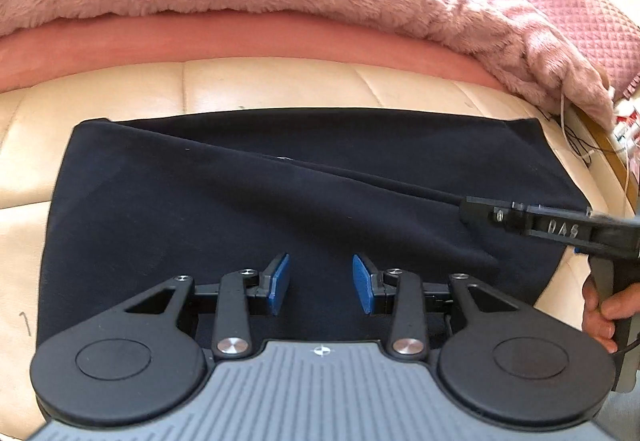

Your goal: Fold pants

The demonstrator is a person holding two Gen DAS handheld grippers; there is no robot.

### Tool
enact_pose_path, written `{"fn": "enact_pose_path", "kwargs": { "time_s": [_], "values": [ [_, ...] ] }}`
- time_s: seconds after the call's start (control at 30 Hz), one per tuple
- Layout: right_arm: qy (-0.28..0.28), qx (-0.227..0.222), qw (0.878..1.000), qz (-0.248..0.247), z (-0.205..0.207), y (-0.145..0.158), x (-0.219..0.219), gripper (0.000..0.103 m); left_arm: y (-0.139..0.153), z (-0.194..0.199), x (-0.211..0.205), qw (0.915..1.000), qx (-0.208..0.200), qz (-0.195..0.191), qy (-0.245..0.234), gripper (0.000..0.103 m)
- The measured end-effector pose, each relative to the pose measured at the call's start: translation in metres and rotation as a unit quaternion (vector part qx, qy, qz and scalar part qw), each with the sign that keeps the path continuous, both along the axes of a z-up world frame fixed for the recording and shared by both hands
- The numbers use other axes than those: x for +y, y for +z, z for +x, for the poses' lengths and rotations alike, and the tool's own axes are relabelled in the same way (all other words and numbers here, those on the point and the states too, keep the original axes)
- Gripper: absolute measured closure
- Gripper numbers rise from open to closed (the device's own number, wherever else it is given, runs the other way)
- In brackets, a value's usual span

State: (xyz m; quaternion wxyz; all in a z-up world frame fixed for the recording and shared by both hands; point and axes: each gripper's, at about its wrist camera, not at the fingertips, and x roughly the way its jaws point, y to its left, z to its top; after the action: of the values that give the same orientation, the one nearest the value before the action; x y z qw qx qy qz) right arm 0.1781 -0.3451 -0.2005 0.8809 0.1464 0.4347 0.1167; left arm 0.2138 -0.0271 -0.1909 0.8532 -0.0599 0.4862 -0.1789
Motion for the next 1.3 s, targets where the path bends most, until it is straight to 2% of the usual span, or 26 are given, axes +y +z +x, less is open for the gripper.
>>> {"fn": "enact_pose_path", "kwargs": {
  "time_s": [0.07, 0.1, 0.17, 0.33, 0.4, 0.53, 0.63, 0.7, 0.73, 0.77, 0.87, 1.13, 1.2, 1.3],
  "values": [
    [0.001, 0.014, 1.0, -0.015, 0.003, -0.006, 0.001, 0.101, -0.002, 0.002, 0.003, 1.0, 0.003, 0.0, 0.005, 0.061],
    [0.002, 0.01, 1.0, -0.021, 0.003, -0.007, 0.002, 0.103, -0.003, 0.002, 0.004, 1.0, 0.003, 0.0, 0.006, 0.061],
    [0.007, -0.001, 1.0, -0.024, 0.001, -0.005, 0.002, 0.103, -0.004, 0.002, 0.006, 1.0, 0.002, -0.002, 0.007, 0.061],
    [0.007, -0.066, 0.997, -0.039, -0.003, 0.018, 0.001, 0.103, -0.003, 0.004, 0.004, 1.0, -0.007, 0.002, 0.005, 0.061],
    [0.014, -0.058, 0.996, -0.059, 0.004, 0.014, 0.003, 0.103, -0.006, 0.006, 0.002, 0.9999, -0.004, 0.01, 0.001, 0.061],
    [0.001, -0.031, 0.998, -0.056, 0.012, -0.005, 0.001, 0.103, -0.006, 0.006, 0.004, 0.9999, -0.004, -0.001, 0.011, 0.061],
    [-0.008, -0.023, 0.999, -0.035, 0.011, -0.006, -0.004, 0.103, -0.003, 0.004, 0.005, 0.9999, -0.011, -0.004, 0.012, 0.061],
    [-0.022, -0.021, 0.999, -0.023, 0.005, -0.001, -0.012, 0.095, -0.003, 0.005, 0.006, 0.9998, -0.011, -0.007, 0.017, 0.061],
    [-0.025, -0.017, 1.0, -0.008, 0.002, 0.0, -0.016, 0.083, -0.003, 0.005, 0.006, 0.9997, -0.011, -0.009, 0.018, 0.061],
    [-0.029, -0.009, 0.999, 0.013, -0.001, 0.001, -0.019, 0.076, -0.004, 0.005, 0.006, 0.9997, -0.009, -0.01, 0.019, 0.061],
    [-0.037, 0.024, 0.996, 0.076, -0.015, -0.007, -0.026, 0.076, -0.007, 0.004, 0.006, 0.9997, -0.009, -0.011, 0.019, 0.061],
    [-0.065, 0.047, 0.988, 0.135, -0.022, -0.03, -0.023, 0.076, -0.01, 0.004, 0.007, 0.9996, -0.008, -0.014, 0.021, 0.061],
    [-0.067, 0.046, 0.987, 0.14, -0.023, -0.031, -0.021, 0.079, -0.01, 0.004, 0.006, 0.9997, -0.009, -0.013, 0.021, 0.061],
    [-0.071, 0.051, 0.984, 0.158, -0.023, -0.036, -0.021, 0.094, -0.011, 0.004, 0.005, 0.9997, -0.011, -0.01, 0.02, 0.061]
  ]
}}
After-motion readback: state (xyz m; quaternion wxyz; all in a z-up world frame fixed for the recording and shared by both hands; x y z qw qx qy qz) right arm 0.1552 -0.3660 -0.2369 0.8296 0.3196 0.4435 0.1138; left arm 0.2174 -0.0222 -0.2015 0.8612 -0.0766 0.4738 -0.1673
